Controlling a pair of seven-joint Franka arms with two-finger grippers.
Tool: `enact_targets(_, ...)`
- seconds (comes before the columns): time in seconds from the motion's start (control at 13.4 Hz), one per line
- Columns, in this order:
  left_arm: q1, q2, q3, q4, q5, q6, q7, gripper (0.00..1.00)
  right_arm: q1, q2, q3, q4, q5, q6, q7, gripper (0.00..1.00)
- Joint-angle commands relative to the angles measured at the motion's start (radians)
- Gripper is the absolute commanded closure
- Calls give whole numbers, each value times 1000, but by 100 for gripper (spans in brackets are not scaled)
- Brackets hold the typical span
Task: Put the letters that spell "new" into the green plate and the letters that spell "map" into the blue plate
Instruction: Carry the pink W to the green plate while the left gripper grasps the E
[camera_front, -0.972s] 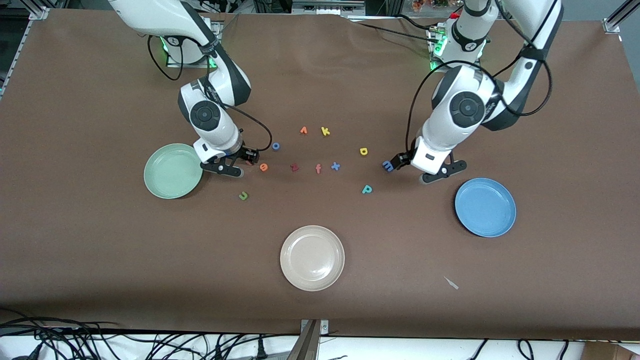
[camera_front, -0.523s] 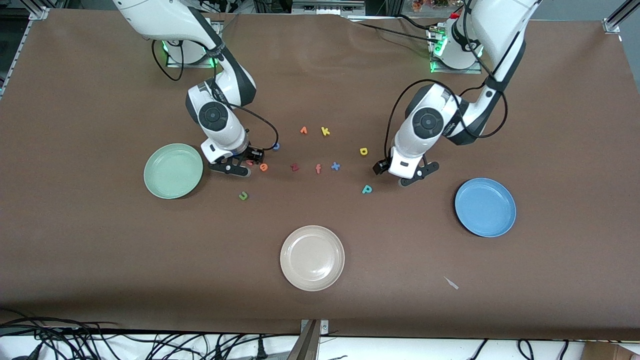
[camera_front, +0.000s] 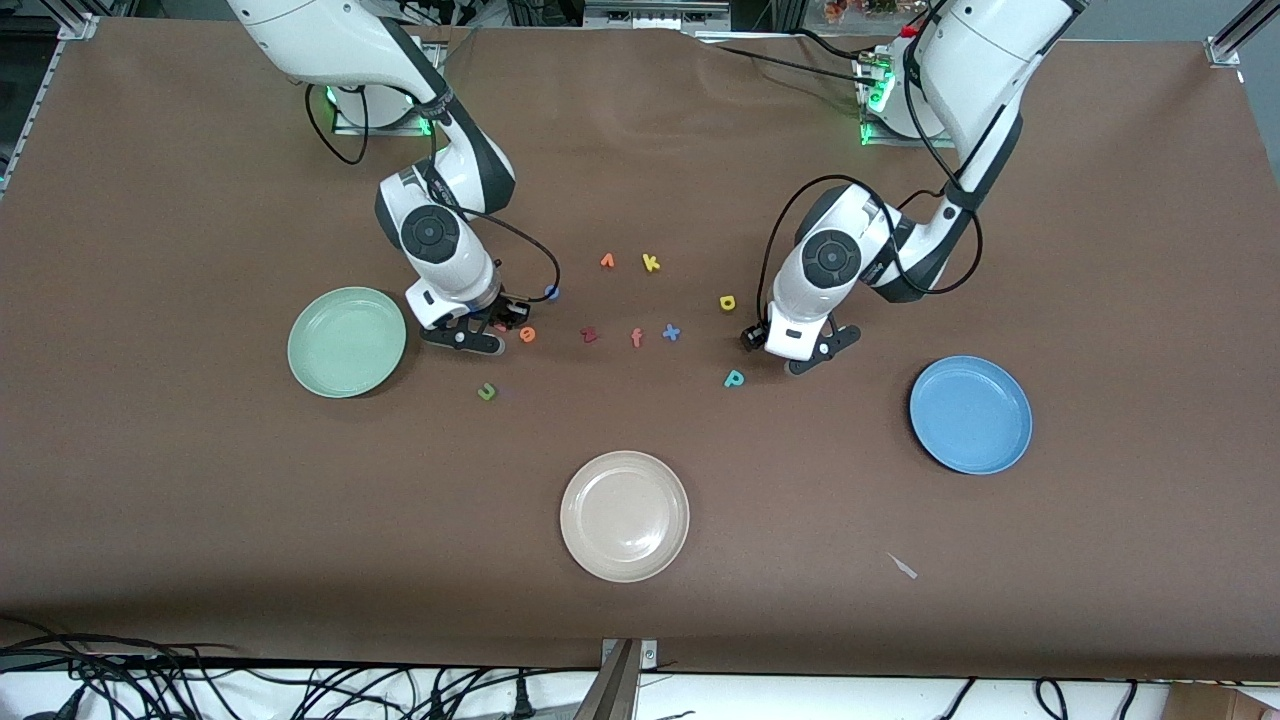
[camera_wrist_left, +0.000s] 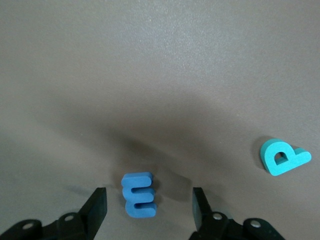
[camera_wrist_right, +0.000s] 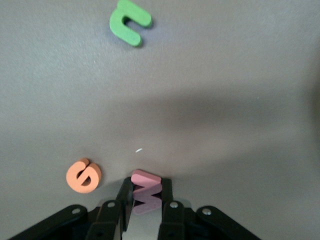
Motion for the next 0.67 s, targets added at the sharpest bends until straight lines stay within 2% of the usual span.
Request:
enact_targets(0.0,4,4,2,5,35,5,-29,36,2,-82,-45,32,-19,-155,-51,95)
enact_targets(0.15,3,16,4,6,35,5,-29,48,0,-120,-107,60,-17,-260,-168,95)
enact_targets(0.45,7,18,4,5,35,5,-27,80,-1,-168,-292,52,-2,-349,-487,95)
enact_targets(0.6,7,18,4,5,35,4,-18,93,-3,-179,-369,20,0,-349,-591,95)
